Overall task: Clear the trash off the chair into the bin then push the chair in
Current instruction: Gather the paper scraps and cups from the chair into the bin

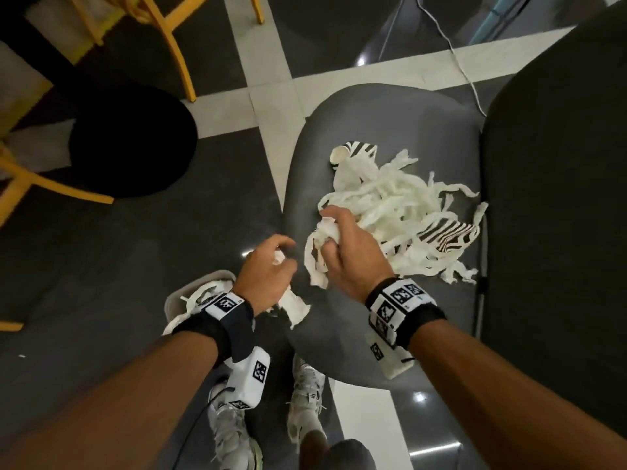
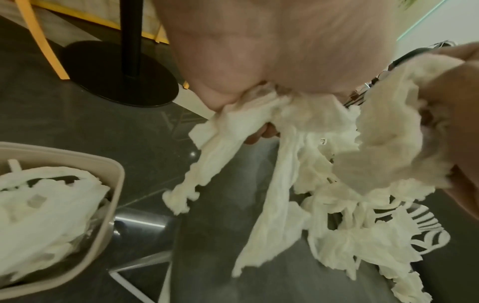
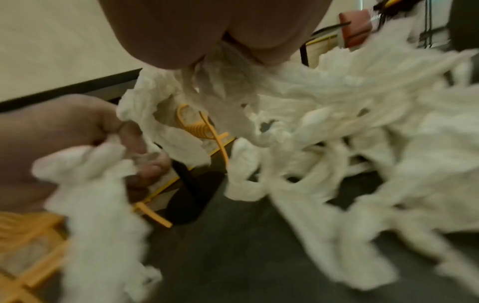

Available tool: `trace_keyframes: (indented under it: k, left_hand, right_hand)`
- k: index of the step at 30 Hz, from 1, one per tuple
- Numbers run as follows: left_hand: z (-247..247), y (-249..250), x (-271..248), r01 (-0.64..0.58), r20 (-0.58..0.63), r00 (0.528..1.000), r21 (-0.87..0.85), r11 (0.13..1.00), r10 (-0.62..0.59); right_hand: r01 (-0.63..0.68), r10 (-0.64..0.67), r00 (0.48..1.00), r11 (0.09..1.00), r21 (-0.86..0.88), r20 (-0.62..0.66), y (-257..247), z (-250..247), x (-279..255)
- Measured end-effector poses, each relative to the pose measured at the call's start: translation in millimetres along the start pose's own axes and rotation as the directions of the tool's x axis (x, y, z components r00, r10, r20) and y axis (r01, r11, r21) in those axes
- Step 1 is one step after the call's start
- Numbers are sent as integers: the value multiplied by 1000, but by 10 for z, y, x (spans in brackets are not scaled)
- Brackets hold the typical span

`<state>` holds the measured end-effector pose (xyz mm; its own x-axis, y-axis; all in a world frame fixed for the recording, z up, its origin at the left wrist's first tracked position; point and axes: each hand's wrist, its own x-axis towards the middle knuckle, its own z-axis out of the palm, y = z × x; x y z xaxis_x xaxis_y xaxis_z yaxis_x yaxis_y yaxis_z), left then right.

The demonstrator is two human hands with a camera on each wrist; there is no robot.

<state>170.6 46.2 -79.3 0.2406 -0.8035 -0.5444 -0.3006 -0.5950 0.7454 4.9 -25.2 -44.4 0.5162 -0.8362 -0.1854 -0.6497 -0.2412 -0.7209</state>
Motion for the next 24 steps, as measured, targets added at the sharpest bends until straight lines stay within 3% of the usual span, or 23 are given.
trace_keyframes:
  k: [3,5,6,8,10,12,13,15,17,19,20,22,24]
  left_hand:
    - [-176,-49,-206,-131,207,970,-4,991,129]
    - [-233,-66,-322,-253,318,931,214,944,177]
    - [-256,-82,-373,-273,316,933,307,912,172]
    - [-349,-242,-430,-223,187,968,336,915,167]
    - [-479,-413,-418,-106,-16,994,212,972,112]
    - [-617,-559,-390,-5,-139,990,111,994,20]
    - [-686,-604,-384,37,-154,988,81,996,-25]
    - [-834,-688,-383,78,-208,975,7,997,-75]
    - [-1014,-773,-400,117,-276,951,-89,989,-137]
    - [-1184,-905,-407,143,-359,912,-179,973,-200]
    - [-1270,-983,-409,141,-406,885,-232,962,-228]
    - [-1420,-1108,-431,137,-474,838,-295,946,-270]
    - [-1517,-1208,-479,184,-444,840,-305,934,-311]
  right_hand:
    - [9,-2,999,982,189,-35,-350,372,16]
    - [-97,87,995,952,291,48,-566,604,69]
    - [-169,134,982,935,312,131,-648,708,103]
    - [-214,137,954,935,284,266,-754,864,149]
    - [-76,36,959,989,130,280,-744,938,186]
    - [117,-68,962,978,-173,265,-608,946,239]
    - [182,-85,950,931,-315,299,-510,942,268]
    - [238,16,902,815,-529,432,-284,948,316]
    - [293,100,868,686,-666,485,-101,1012,315]
    - [311,40,905,619,-721,424,-22,1096,292]
    - [276,11,928,650,-708,373,-31,1150,280]
    - [138,40,956,815,-563,292,-127,1294,241]
    - [-57,143,957,946,-319,253,-295,1492,237]
